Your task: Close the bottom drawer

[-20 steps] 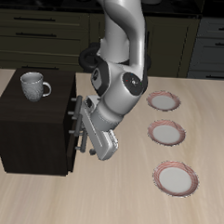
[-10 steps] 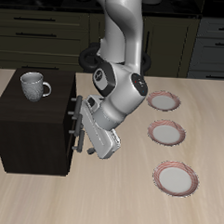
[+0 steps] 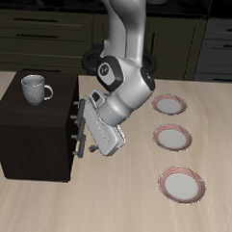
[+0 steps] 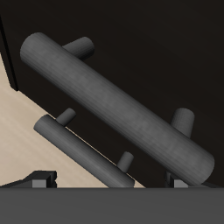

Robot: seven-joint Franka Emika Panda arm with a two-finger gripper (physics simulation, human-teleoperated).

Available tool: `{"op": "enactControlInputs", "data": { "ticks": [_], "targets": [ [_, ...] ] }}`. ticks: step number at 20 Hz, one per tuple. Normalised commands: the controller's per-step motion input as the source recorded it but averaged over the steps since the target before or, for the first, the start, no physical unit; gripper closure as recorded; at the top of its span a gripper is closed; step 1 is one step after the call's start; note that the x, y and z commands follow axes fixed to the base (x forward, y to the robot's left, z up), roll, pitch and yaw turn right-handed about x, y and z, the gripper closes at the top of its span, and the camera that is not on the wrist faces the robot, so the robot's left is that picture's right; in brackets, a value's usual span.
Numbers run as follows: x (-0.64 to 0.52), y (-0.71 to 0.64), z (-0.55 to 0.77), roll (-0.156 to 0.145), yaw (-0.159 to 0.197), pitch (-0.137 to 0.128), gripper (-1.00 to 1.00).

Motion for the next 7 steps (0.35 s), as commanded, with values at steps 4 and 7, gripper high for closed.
{"op": "enactControlInputs", "data": {
  "ticks": [4, 7],
  "targets": [
    [-0.13, -0.23, 0.32, -0.050, 0.037, -0.049, -1.00],
    [-0.06, -0.04, 0.06, -0.016, -0.017, -0.001, -1.00]
  ]
}}
